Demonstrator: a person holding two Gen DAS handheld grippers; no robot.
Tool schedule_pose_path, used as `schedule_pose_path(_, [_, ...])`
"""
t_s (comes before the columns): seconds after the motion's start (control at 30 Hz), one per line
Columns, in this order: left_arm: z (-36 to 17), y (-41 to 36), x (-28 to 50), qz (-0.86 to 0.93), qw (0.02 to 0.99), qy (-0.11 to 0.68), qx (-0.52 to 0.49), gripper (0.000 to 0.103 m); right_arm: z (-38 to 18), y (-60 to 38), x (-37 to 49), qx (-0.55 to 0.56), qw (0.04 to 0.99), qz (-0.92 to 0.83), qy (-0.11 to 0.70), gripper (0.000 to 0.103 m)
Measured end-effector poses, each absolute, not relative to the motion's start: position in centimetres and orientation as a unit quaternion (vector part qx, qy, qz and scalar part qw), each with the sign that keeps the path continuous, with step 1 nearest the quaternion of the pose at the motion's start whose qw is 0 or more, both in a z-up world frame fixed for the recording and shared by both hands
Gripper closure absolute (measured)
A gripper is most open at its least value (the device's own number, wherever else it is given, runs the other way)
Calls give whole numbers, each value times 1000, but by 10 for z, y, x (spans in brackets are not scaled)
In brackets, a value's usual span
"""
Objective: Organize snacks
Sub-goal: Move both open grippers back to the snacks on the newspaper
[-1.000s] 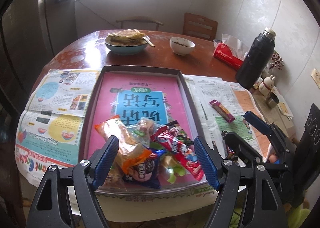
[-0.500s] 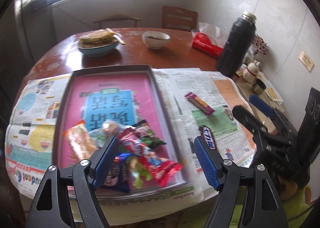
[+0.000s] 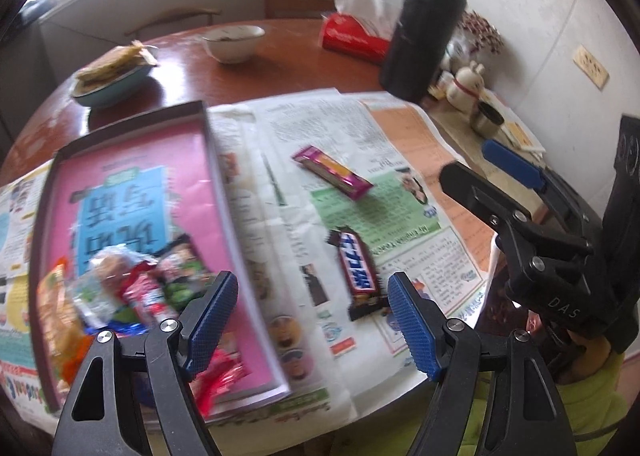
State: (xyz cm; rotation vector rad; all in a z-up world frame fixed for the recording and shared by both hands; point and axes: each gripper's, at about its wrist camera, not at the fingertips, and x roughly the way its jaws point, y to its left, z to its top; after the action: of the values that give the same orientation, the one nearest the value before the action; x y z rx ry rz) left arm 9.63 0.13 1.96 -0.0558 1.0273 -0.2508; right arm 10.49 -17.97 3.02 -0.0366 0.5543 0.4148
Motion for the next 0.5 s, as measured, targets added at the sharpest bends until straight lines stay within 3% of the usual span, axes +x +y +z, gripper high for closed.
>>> schedule_pose_path(0.5, [-18,-33,128,-154,827,539,-23,24,-5,-194,142,-38,917,203,340,22])
